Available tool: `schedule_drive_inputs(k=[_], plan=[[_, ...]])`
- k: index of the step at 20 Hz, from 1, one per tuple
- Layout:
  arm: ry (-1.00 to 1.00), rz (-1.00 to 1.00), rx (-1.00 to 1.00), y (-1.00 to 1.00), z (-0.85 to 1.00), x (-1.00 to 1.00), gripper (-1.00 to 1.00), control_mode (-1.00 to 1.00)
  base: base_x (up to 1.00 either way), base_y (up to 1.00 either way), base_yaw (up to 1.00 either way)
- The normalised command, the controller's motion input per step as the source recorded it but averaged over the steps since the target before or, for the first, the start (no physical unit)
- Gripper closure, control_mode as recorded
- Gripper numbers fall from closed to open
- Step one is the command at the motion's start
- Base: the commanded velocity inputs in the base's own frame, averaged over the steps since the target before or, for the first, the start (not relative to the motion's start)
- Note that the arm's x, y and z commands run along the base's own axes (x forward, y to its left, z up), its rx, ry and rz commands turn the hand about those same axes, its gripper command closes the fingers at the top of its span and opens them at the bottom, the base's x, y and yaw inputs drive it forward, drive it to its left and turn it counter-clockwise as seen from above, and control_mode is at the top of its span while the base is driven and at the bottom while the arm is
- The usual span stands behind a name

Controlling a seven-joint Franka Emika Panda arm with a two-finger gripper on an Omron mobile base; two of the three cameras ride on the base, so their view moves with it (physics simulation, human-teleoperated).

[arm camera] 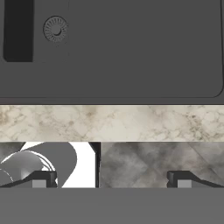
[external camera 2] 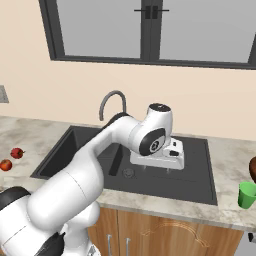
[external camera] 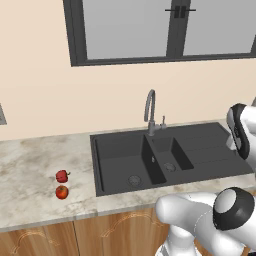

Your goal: Remove the bell pepper and apple from the sink. Then move the bowl and cup from the counter to the sink for washing.

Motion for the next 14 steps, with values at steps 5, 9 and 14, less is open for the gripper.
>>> schedule_drive_inputs(k=[5,9,14], plan=[[0.01,-0.03,0.00,-0.60,0.00,0.02,-1.00,-1.00,0.00,0.00,0.00],[0.01,-0.05,0.00,-0.62,0.00,0.00,-1.00,-1.00,0.00,0.00,0.00],[0.00,-0.08,0.00,-0.59,0.00,0.00,-1.00,-1.00,0.00,0.00,0.00]])
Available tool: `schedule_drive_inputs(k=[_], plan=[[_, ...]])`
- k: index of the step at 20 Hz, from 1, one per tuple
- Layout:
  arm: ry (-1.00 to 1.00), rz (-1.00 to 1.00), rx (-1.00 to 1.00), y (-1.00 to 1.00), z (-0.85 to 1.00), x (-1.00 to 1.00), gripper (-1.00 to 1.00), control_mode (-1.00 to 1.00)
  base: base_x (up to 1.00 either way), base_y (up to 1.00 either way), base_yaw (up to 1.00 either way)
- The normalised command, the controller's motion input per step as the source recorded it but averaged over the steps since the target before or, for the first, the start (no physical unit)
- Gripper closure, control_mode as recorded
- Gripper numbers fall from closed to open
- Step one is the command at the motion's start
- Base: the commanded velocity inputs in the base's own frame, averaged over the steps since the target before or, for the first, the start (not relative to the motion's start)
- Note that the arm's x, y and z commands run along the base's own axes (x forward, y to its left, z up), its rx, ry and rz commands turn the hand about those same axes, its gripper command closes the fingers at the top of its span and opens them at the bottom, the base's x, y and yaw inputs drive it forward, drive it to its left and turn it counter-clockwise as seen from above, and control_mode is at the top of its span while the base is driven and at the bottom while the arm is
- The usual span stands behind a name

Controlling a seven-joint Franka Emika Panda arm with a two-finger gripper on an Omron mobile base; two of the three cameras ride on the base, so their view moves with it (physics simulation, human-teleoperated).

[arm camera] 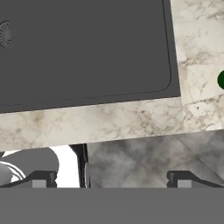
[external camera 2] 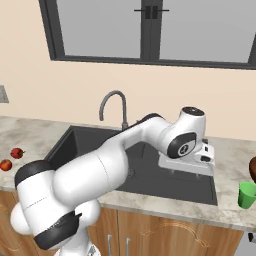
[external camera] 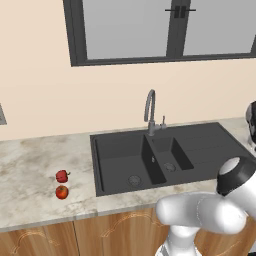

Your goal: Remove the bell pepper and apple from the sink. Then move the bowl and cup from the counter to the sink for washing.

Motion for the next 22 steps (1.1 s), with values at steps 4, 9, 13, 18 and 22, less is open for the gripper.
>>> schedule_drive_inputs(k=[4,9,13,18,22], plan=[[0.00,-0.12,0.00,-0.45,-0.08,-0.03,-1.00,-1.00,0.00,0.00,0.00],[-0.08,-0.12,-0.01,-0.28,-0.11,0.03,-1.00,-1.00,0.00,0.00,0.00],[-0.05,-0.04,-0.09,-0.28,-0.06,0.10,-1.00,-1.00,0.00,0.00,0.00],[-0.04,0.00,-0.20,-0.26,-0.14,0.05,-1.00,-1.00,0.00,0.00,0.00],[0.02,0.00,-0.19,-0.34,-0.11,0.07,-1.00,-1.00,0.00,0.00,0.00]])
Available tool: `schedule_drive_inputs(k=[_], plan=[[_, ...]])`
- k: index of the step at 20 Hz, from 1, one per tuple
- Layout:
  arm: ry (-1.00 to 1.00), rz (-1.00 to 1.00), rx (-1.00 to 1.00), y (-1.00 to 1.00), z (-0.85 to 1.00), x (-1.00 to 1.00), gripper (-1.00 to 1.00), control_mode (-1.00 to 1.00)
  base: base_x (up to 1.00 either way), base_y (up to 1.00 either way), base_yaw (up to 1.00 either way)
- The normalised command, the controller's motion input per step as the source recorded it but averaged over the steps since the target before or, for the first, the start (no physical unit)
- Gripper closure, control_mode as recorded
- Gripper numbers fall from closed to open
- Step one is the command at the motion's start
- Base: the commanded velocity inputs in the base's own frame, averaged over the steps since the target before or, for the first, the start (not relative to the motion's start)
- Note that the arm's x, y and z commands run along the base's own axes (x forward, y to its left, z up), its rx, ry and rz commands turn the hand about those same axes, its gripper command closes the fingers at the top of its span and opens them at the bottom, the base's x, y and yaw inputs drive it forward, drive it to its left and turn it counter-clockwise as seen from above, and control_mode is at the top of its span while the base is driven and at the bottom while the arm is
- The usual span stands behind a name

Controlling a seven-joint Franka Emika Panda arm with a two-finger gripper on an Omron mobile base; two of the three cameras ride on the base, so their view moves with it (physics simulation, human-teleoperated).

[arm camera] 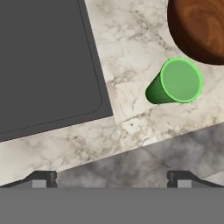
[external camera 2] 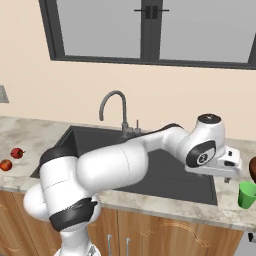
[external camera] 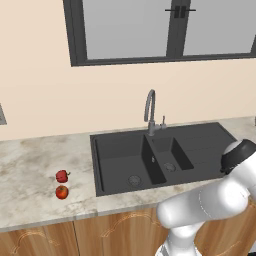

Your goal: Remove the bell pepper and apple from the sink. Then move the bowl and cup from the counter to the sink for washing.

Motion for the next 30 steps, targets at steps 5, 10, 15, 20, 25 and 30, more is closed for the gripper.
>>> schedule_drive_inputs(k=[5,10,15,20,25,30], plan=[[0.09,0.00,-0.06,-0.28,-0.09,0.06,-1.00,-1.00,0.00,0.00,0.00],[0.13,0.00,-0.01,-0.28,-0.05,0.10,-1.00,-1.00,0.00,0.00,0.00],[0.16,0.02,0.00,-0.32,0.00,0.11,-1.00,-1.00,0.00,0.00,0.00],[0.11,0.06,0.00,-0.27,0.00,0.05,-1.00,-1.00,0.00,0.00,0.00],[0.09,0.11,0.01,-0.22,0.00,0.10,-1.00,-1.00,0.00,0.00,0.00],[0.05,0.15,0.09,-0.15,0.00,0.05,-1.00,-1.00,0.00,0.00,0.00]])
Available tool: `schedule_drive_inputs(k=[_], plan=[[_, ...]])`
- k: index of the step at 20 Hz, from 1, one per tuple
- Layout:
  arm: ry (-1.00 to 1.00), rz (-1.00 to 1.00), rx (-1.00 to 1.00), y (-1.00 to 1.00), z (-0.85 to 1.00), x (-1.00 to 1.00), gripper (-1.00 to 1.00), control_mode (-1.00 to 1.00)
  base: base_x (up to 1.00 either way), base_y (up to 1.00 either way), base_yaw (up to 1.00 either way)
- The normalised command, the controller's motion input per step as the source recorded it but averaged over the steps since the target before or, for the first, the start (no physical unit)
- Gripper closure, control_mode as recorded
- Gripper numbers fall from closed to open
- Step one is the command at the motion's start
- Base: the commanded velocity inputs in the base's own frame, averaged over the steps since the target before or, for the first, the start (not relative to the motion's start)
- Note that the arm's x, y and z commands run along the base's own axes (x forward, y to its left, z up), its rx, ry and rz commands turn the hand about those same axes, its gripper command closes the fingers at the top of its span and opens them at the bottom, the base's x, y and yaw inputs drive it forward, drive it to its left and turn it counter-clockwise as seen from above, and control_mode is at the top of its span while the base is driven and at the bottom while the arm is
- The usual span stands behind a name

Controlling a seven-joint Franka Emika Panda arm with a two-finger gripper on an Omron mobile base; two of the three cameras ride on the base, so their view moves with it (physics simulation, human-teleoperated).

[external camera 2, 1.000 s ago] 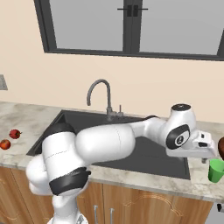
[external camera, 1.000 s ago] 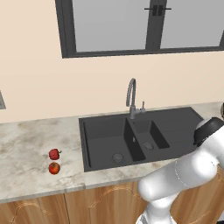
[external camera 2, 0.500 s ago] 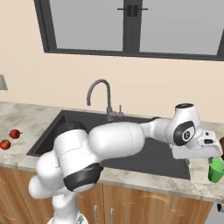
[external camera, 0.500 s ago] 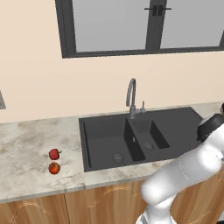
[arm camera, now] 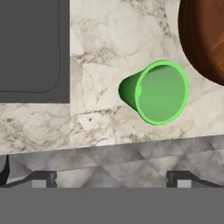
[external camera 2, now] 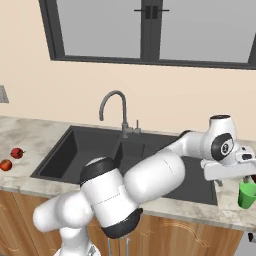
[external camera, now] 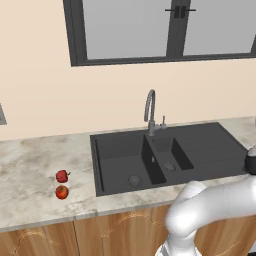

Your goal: Remove the bell pepper and apple from the sink. Then move the bowl and cup from the counter to the sink for washing.

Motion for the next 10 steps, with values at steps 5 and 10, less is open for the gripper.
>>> schedule_drive_inputs(k=[5,10], plan=[[0.06,0.15,0.15,-0.12,-0.01,0.00,-1.00,-1.00,0.00,0.00,0.00],[0.03,0.14,0.14,-0.06,-0.07,0.00,-1.00,-1.00,0.00,0.00,0.00]])
